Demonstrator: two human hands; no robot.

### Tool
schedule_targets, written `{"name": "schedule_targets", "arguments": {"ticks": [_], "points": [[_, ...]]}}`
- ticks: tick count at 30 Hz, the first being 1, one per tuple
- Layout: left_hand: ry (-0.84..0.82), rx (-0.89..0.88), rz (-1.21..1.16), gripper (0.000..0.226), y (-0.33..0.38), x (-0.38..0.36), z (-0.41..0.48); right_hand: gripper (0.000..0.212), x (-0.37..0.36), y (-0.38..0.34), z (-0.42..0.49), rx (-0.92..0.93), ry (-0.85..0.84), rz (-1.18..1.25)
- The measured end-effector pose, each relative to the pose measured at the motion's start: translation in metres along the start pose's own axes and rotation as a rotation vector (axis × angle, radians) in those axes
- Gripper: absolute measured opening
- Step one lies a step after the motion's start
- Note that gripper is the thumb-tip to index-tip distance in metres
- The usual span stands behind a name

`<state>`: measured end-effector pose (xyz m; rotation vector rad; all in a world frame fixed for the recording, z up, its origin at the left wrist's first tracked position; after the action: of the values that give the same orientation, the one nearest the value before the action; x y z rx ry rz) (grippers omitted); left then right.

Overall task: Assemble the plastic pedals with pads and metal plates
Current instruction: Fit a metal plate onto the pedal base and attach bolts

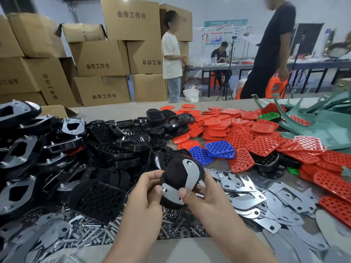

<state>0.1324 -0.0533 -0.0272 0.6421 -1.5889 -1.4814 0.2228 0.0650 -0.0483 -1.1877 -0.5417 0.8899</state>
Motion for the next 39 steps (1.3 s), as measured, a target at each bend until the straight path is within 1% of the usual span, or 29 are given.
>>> {"name": "schedule_targets", "arguments": {"ticks": [2,4,5,7,8,9,11,13,14,16,18,20,22,23,26,31,33,37,39], "points": [[0.022,-0.004,-0.013,0.041,0.001,-0.001,-0.001,0.043,0.0,-0.002,0.001,0.029,0.008,-0.042],[0.027,0.002,-0.05,0.038,0.003,-0.001,-0.002,0.038,-0.001,-0.004,0.001,0.018,0.016,0.019],[0.015,0.017,-0.083,0.035,0.004,-0.002,-0.002,0.036,-0.001,-0.003,0.001,-0.005,0.018,0.104],[-0.038,0.056,-0.131,0.03,0.006,-0.004,-0.002,0.031,-0.001,-0.003,0.002,-0.066,0.008,0.401],[-0.055,0.065,-0.126,0.026,0.008,-0.006,-0.003,0.031,0.0,-0.003,0.003,-0.097,0.007,0.545],[-0.056,0.057,-0.097,0.023,0.01,-0.006,-0.003,0.033,0.001,-0.002,0.004,-0.112,0.007,0.639],[-0.022,-0.009,0.032,0.017,0.013,-0.005,-0.002,0.034,0.005,0.001,0.007,-0.108,0.045,0.695],[0.021,-0.079,0.193,0.014,0.017,-0.004,0.001,0.037,0.015,0.002,0.01,-0.087,0.167,0.662],[0.022,-0.085,0.255,0.012,0.018,-0.004,0.004,0.04,0.022,0.002,0.012,-0.073,0.251,0.633],[-0.048,-0.059,0.373,0.01,0.018,-0.011,0.013,0.044,0.04,-0.001,0.015,-0.038,0.412,0.604],[-0.158,-0.055,0.537,0.013,0.02,-0.026,0.021,0.041,0.06,-0.009,0.017,0.021,0.558,0.627],[-0.268,-0.123,0.757,0.024,0.026,-0.045,0.029,0.039,0.075,-0.019,0.014,0.078,0.67,0.605],[-0.336,-0.222,0.964,0.036,0.031,-0.059,0.035,0.038,0.087,-0.026,0.01,0.124,0.742,0.564],[-0.357,-0.241,1.038,0.04,0.034,-0.062,0.038,0.04,0.091,-0.028,0.008,0.14,0.764,0.549],[-0.385,-0.239,1.17,0.044,0.036,-0.058,0.038,0.04,0.092,-0.026,0.005,0.129,0.784,0.55],[-0.462,-0.211,1.102,0.045,0.025,-0.038,0.011,0.035,0.078,-0.022,0.008,0.06,0.707,0.566],[-0.442,-0.204,1.089,0.045,0.02,-0.035,0.007,0.036,0.071,-0.02,0.009,0.034,0.671,0.579],[-0.339,-0.175,1.065,0.042,0.02,-0.044,0.005,0.043,0.061,-0.024,0.009,0.035,0.592,0.583],[-0.31,-0.199,1.069,0.044,0.022,-0.051,0.002,0.045,0.058,-0.028,0.009,0.031,0.575,0.58]]}}
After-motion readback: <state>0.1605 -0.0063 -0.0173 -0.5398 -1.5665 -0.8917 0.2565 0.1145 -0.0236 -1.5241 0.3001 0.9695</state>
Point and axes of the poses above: each hand's wrist, its own z-axis towards the middle knuckle, its own x-axis out of the back of the hand, y = z × x, the point moved 4 cm from there along z, towards the middle knuckle, and after that the axes turned 11 degrees about x, right-handed, at the moved point
